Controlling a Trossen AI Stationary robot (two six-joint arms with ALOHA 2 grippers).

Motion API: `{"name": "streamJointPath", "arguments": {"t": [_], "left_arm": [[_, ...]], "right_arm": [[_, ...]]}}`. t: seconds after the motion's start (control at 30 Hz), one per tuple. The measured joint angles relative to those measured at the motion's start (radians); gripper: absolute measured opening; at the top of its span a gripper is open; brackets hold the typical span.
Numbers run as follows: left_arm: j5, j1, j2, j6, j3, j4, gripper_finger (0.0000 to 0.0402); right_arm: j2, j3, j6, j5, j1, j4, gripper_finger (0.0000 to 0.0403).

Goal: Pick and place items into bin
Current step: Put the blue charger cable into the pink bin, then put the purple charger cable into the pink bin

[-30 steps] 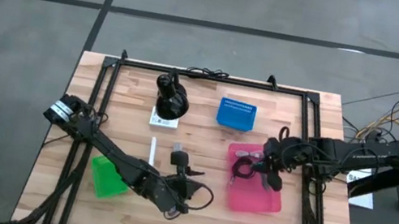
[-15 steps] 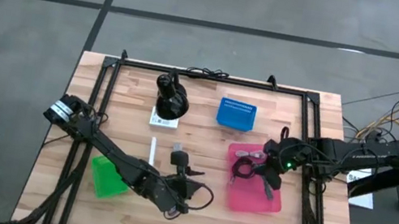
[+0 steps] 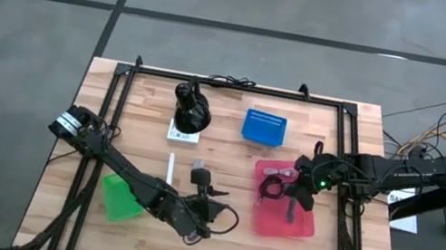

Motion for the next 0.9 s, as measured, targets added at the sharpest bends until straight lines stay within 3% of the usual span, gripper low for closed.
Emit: {"name": "streamJointPath", "arguments": {"t": [0.67, 0.9], "left_arm": [[0.000, 0.000, -0.001, -0.002, 0.000, 0.000, 0.0142], [0.000, 0.000, -0.001, -0.006, 0.000, 0.000, 0.0142]], "right_arm": [[-0.005, 0.029, -0.005, -0.016, 0.000, 0.000, 0.0120], [-0.005, 0.070, -0.212, 0.029, 0.011, 0.029, 0.0120]]}}
